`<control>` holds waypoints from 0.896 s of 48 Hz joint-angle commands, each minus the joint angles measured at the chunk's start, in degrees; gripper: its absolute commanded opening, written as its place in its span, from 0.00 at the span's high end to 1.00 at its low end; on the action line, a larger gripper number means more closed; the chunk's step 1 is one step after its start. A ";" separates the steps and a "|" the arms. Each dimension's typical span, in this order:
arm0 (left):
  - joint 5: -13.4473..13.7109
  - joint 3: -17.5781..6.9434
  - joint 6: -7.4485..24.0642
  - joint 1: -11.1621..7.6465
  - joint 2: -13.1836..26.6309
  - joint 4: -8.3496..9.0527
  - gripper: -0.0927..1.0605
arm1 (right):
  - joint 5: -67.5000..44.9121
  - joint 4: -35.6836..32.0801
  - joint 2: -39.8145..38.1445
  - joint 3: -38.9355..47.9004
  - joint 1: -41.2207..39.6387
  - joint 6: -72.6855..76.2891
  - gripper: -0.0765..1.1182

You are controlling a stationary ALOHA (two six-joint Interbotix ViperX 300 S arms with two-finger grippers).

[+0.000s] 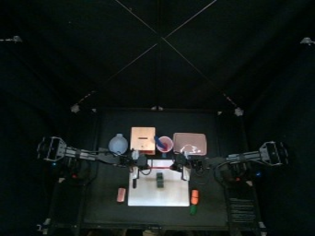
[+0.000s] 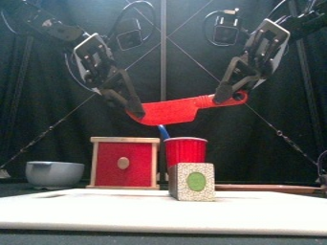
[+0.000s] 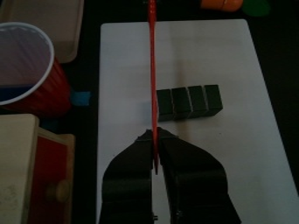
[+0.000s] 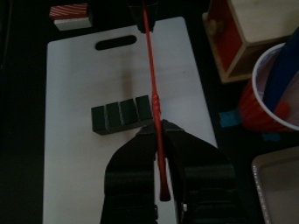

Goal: Place sushi on board then cut the sushi with the knife then place the pieces on the plate
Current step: Cut the sushi into 4 pieces

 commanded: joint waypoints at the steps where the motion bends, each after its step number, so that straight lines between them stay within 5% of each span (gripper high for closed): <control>1: -0.53 -1.49 -0.26 -0.44 0.35 -0.18 0.60 | -0.18 1.76 0.44 -1.05 0.18 0.09 0.67; 23: -0.70 -3.52 -0.09 -3.87 5.89 -5.98 0.60 | 1.67 6.24 2.90 0.26 1.76 0.09 0.67; 43: -0.79 -5.01 -0.18 -4.31 9.40 -6.42 0.60 | 2.37 6.50 5.45 0.79 1.58 0.18 0.67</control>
